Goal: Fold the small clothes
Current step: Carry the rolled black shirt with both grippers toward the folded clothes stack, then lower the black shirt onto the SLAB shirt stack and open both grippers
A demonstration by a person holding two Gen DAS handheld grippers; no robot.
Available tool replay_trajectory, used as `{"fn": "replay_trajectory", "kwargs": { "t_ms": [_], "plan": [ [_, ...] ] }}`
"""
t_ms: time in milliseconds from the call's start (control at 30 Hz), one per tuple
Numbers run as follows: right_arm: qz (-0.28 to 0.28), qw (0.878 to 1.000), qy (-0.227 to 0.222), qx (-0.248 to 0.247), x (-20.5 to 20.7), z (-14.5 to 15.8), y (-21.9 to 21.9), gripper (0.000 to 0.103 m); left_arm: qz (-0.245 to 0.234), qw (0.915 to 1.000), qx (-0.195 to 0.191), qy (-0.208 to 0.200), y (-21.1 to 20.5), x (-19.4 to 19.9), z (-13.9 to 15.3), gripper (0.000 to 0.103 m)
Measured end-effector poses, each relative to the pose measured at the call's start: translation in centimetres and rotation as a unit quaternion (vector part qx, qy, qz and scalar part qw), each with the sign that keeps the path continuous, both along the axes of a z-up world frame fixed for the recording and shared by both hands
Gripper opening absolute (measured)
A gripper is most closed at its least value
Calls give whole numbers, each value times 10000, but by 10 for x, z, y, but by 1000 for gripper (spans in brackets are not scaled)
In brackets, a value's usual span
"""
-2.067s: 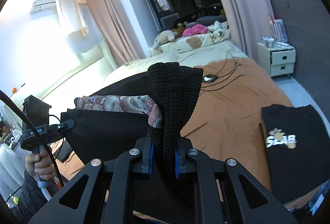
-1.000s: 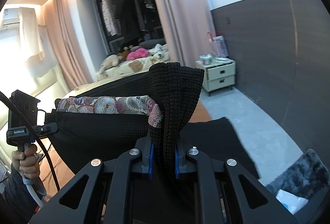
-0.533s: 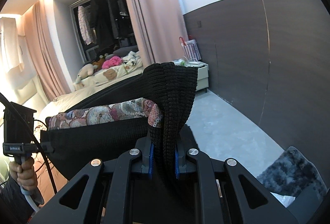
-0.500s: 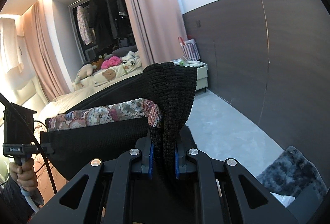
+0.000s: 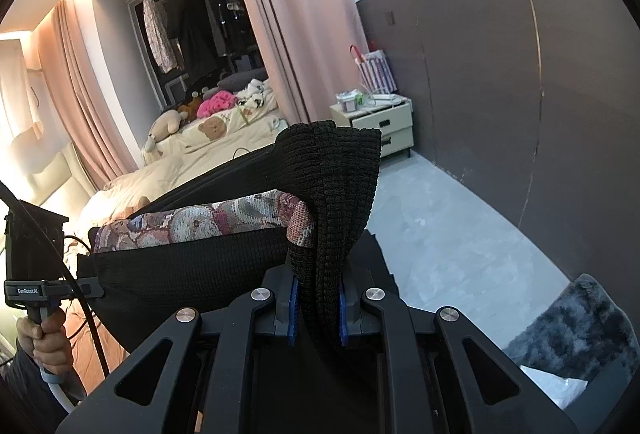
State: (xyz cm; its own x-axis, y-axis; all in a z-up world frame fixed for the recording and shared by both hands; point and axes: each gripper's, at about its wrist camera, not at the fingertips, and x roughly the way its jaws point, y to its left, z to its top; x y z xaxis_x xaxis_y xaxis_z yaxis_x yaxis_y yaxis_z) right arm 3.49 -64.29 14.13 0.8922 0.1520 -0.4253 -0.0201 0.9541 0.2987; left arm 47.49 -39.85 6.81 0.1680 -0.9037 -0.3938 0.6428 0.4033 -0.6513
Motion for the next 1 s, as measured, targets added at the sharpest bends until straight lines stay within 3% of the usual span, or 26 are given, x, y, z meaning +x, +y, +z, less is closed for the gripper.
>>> {"fn": "replay_trajectory", "kwargs": {
  "t_ms": [300,633,1000],
  "plan": [
    [81,9997,208,14,38,-5,29,11,369,9987,124,315,9,47,-31,10],
    [84,9980,615,-73,53,-10,-19,11,616,9953,253,698,10,114,-79,10],
    [249,9936,1094,-128,130,-27,-26,11,901,9892,486,1053,15,173,-138,10]
  ]
}}
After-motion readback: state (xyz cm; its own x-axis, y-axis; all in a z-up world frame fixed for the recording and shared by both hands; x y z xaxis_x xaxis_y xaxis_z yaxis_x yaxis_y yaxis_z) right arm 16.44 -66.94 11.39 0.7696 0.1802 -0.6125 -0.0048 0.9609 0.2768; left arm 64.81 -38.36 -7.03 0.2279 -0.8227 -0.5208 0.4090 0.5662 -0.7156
